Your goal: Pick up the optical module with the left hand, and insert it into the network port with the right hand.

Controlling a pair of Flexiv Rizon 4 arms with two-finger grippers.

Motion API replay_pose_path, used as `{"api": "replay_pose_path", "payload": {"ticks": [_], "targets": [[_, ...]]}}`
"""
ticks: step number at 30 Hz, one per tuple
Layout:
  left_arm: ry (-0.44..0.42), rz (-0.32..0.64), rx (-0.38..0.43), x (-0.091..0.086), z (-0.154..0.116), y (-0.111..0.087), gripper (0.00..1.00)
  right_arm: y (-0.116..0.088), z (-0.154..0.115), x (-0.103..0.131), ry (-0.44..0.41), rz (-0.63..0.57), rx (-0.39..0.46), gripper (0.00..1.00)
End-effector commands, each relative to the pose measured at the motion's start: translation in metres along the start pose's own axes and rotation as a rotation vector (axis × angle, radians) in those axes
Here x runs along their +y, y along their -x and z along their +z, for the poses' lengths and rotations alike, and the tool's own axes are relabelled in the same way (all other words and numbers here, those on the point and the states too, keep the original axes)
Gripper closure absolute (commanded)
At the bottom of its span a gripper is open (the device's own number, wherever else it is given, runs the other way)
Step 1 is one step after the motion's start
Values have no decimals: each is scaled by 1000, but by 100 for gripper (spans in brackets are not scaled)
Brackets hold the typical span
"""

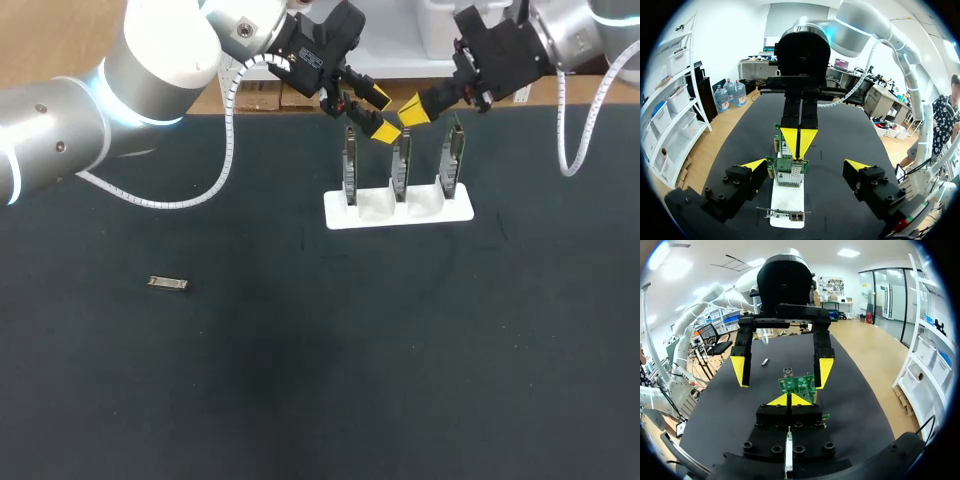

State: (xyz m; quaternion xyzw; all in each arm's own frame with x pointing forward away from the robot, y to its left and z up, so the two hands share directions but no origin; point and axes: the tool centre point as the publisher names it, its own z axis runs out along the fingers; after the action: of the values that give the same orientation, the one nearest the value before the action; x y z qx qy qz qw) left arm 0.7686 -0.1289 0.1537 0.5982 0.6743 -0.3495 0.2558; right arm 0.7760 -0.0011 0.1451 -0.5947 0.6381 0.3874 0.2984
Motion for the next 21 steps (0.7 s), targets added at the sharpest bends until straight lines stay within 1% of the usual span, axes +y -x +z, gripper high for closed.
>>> {"api": "replay_pose_path", "payload": {"ticks": [1, 8, 12, 21], "targets": [[0, 0, 3, 0, -1, 0, 0, -6, 4, -1, 2, 4, 8, 100], [0, 0, 3, 0, -1, 0, 0, -11, 6, 0, 5, 16, 19, 100], [0, 0, 3, 0, -1, 0, 0, -11, 6, 1, 5, 19, 18, 100], [0, 0, 3, 0, -1, 0, 0, 9, -4, 3, 4, -6, -42, 100]]}}
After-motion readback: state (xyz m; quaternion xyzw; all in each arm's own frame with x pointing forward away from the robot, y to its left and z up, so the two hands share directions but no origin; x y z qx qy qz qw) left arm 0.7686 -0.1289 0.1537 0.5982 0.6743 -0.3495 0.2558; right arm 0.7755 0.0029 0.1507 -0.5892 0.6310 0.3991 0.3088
